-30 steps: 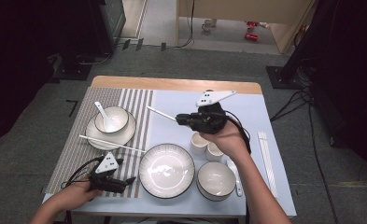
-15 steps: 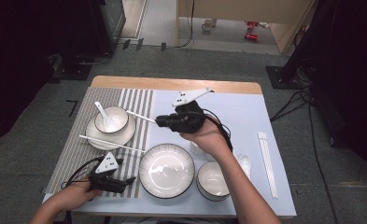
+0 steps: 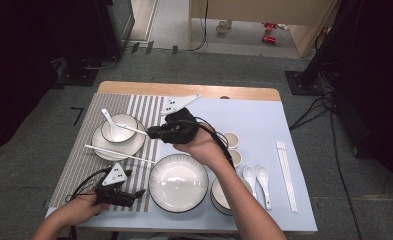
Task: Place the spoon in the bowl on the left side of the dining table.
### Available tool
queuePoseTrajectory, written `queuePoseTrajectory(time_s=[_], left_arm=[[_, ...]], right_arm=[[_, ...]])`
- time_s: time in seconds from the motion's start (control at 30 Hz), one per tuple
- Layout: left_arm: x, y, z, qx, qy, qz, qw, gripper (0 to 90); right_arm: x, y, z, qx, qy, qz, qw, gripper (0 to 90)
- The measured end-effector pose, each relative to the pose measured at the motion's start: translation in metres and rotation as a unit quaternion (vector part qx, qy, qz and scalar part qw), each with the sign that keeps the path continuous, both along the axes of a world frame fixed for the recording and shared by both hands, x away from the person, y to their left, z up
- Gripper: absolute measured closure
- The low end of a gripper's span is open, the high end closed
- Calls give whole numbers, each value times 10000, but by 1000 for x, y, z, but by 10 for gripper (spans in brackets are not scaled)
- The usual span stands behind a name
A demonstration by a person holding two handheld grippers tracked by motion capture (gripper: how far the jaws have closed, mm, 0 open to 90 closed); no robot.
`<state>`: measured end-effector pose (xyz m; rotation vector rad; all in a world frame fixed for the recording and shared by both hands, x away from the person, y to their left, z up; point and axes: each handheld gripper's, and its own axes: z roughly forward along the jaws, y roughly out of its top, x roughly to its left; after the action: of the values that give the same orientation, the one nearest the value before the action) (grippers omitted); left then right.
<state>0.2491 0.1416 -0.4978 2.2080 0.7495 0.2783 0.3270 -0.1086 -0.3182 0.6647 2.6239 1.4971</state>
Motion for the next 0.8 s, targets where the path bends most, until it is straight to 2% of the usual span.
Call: queuePoseTrajectory(time_s=[0.8], left_arm=[[0,0,0,7,-7,2,10000,152]], right_arm=[[13,44,-10,-105,128,23,9999,851]])
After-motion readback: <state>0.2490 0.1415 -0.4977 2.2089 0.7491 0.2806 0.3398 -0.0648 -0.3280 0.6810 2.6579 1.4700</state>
